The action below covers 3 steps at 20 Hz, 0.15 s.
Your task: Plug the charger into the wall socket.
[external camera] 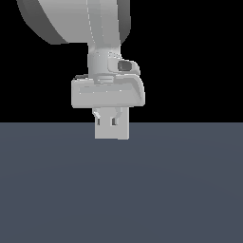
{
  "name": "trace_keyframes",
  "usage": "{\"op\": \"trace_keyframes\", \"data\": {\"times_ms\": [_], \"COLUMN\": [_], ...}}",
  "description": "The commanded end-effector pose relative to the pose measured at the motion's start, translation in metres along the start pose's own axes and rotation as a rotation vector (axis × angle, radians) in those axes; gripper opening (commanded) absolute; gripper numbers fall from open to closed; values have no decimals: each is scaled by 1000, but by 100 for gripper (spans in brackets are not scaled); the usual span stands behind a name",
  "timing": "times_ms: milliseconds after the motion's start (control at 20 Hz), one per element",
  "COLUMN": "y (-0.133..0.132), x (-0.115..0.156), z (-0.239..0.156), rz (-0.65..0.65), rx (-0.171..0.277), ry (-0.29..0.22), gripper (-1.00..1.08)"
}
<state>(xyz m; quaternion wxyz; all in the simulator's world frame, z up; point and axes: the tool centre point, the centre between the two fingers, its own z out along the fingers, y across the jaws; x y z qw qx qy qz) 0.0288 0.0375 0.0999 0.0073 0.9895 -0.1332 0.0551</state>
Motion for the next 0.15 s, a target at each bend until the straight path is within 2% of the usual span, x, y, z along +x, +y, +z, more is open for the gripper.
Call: {"op": "trace_keyframes", "data": {"times_ms": [0, 100], "y": [0, 0], "x": [3, 3], "z": [0, 0], "rz": [0, 0], "rx": [0, 0], "ry": [0, 0], "gripper": [-100, -100]}}
